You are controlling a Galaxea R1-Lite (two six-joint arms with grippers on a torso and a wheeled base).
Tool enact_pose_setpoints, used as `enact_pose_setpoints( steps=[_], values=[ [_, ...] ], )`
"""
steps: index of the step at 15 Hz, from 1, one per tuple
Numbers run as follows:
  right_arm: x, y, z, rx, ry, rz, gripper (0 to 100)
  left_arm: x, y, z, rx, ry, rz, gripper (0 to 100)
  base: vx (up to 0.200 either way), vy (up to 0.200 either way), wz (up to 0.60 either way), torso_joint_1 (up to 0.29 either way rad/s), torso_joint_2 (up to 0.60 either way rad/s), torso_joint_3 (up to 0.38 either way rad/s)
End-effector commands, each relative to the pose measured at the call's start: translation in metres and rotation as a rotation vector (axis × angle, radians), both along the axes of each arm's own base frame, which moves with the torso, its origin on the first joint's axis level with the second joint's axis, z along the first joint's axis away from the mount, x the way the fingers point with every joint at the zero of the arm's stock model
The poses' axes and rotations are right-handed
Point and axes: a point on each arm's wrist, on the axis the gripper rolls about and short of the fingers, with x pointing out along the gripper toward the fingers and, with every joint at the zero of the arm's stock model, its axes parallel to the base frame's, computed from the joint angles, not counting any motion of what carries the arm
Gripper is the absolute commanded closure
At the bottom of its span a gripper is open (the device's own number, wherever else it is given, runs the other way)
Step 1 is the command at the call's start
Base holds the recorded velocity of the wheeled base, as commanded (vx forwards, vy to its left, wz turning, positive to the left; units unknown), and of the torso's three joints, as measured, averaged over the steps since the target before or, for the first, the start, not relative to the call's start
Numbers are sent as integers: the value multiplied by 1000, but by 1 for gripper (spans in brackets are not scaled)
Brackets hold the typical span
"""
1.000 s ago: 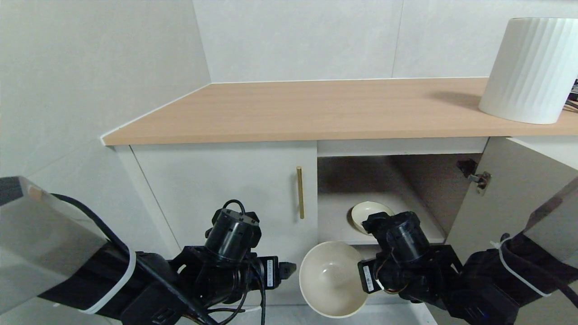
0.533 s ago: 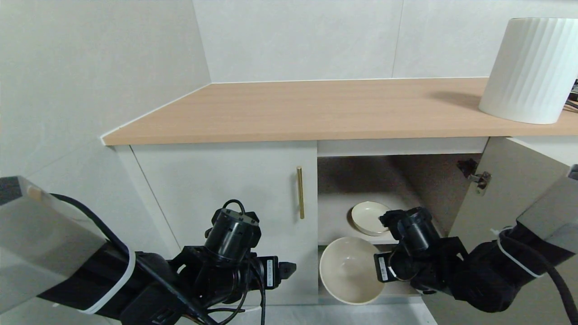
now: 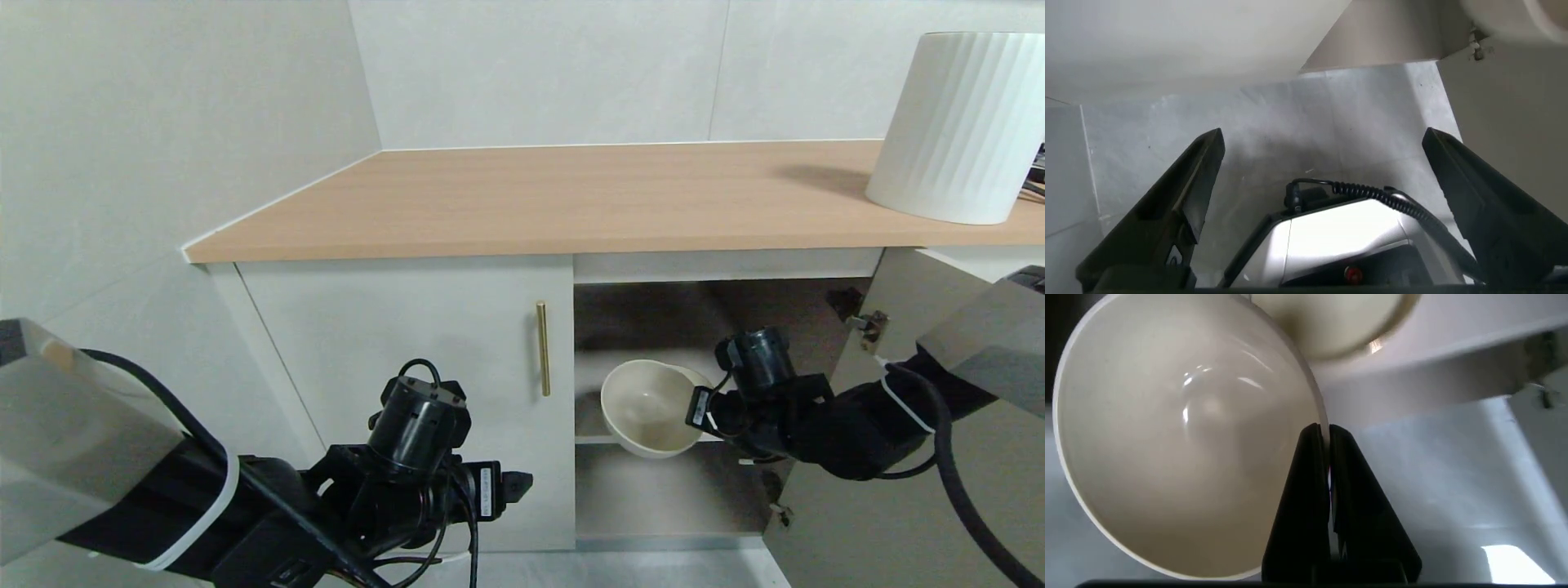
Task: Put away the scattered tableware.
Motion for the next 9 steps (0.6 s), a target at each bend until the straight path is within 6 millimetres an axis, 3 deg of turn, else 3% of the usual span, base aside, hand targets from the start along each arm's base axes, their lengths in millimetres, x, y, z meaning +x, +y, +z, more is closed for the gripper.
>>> enact_pose_setpoints(
  steps=[1,9],
  values=[
    [15,-7,-2,32,-9,-57,100,0,0,0,-1,0,0,0,0,0,0,0,0,0],
    [52,-38,-8,85,-41,-207,100,0,0,-1,3,3,-1,0,0,0,0,0,0,0]
  ],
)
